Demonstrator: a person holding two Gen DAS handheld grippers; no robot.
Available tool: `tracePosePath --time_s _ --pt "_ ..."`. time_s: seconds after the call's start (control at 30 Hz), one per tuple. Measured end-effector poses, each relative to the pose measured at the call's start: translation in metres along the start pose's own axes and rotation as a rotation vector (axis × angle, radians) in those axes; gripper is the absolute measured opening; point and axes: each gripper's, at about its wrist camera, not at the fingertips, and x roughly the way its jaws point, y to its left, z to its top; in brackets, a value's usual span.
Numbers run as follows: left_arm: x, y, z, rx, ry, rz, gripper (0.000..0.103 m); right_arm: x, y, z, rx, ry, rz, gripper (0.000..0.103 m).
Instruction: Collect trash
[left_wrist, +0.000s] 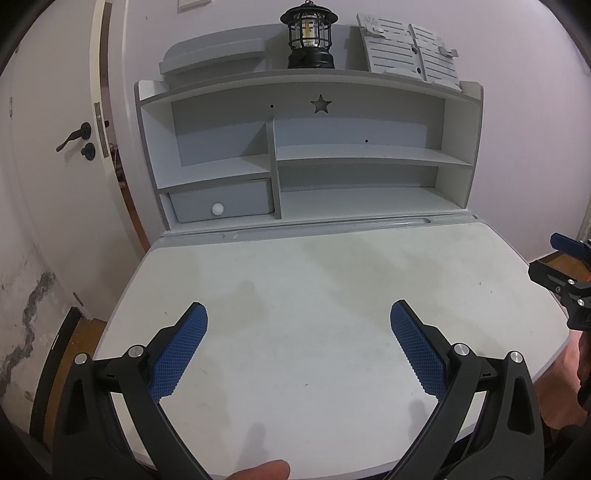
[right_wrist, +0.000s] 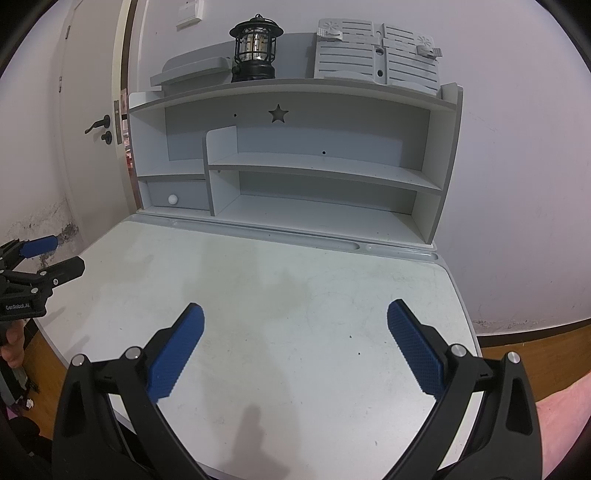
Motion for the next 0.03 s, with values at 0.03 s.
tracePosePath --time_s 0.03 --pt "0.0000 0.0001 -0.0002 -0.002 0.002 0.000 0.096 -0.0001 -0.0001 0.0000 -0.001 0.000 0.000 0.096"
